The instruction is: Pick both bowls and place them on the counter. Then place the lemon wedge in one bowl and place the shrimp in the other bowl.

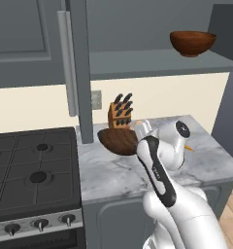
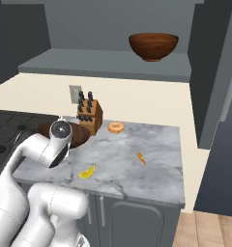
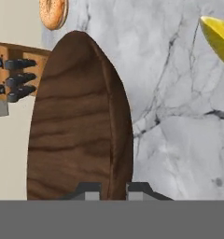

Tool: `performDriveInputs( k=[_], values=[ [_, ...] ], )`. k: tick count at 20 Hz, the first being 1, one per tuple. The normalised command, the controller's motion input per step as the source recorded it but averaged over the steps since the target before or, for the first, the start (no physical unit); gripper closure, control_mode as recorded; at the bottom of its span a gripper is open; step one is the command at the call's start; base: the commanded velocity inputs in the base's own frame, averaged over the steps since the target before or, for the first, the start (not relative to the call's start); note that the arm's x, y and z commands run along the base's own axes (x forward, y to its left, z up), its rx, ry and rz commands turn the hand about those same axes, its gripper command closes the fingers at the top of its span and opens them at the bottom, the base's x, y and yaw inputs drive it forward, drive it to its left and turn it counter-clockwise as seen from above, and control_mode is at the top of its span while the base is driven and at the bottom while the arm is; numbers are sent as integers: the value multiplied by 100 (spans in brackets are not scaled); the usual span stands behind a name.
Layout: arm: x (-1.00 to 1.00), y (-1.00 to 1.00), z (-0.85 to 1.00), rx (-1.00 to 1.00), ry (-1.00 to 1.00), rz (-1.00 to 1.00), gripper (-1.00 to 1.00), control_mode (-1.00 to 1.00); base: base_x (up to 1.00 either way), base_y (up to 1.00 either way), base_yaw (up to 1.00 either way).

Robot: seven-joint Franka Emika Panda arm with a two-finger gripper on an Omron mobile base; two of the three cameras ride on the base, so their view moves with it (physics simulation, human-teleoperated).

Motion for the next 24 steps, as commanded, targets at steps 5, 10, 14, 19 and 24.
performDriveInputs(
  k=[5, 10, 14, 19, 24],
  values=[
    [37, 40, -63, 0, 17, 0, 100, -100, 0, 0, 0],
    [30, 23, -63, 0, 16, 0, 100, -100, 0, 0, 0],
    [22, 12, -60, 0, 7, 0, 100, -100, 0, 0, 0],
    [1, 1, -42, 0, 8, 0, 100, -100, 0, 0, 0],
    [-2, 0, -6, 0, 6, 0, 100, -100, 0, 0, 0]
  ],
)
